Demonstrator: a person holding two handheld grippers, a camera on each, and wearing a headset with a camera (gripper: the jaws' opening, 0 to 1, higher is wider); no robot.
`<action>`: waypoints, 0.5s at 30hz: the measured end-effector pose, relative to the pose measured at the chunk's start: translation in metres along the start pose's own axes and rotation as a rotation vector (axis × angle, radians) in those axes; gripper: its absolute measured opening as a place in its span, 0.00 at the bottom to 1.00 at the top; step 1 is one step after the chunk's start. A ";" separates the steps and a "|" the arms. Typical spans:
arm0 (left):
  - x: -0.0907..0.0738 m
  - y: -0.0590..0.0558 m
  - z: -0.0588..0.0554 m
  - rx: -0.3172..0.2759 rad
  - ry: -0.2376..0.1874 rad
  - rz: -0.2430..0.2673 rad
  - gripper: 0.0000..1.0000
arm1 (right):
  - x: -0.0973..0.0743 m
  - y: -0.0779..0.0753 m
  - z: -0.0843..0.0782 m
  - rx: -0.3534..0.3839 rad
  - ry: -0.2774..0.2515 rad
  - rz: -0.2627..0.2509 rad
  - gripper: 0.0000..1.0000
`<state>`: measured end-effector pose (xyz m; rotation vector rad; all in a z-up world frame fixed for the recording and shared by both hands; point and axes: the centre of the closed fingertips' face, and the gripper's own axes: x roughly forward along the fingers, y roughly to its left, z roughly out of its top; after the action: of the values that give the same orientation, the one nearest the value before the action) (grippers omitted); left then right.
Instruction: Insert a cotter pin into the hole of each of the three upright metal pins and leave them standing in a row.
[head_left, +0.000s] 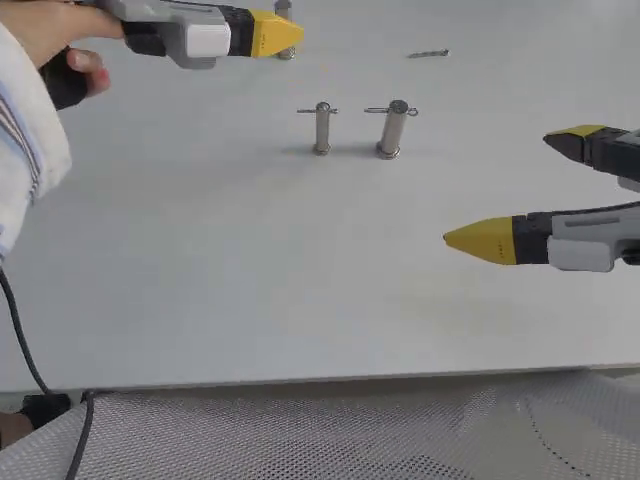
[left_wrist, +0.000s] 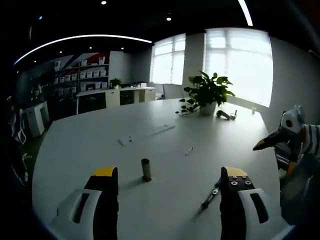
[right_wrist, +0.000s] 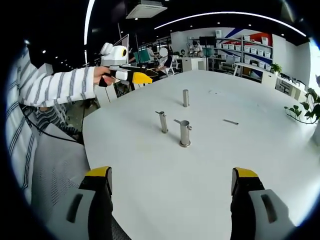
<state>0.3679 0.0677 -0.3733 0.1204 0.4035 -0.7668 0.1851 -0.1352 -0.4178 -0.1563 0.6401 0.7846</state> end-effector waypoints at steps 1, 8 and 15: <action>0.005 0.006 -0.002 0.014 0.018 0.016 0.79 | -0.001 -0.002 0.000 0.004 -0.004 -0.007 0.98; 0.044 0.029 -0.012 -0.009 0.085 0.031 0.64 | -0.005 -0.007 -0.004 0.040 -0.006 -0.034 0.98; 0.076 0.027 -0.033 0.024 0.162 -0.020 0.53 | -0.007 -0.009 -0.011 0.067 0.012 -0.046 0.98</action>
<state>0.4257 0.0458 -0.4350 0.2018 0.5505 -0.7844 0.1831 -0.1496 -0.4234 -0.1144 0.6713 0.7178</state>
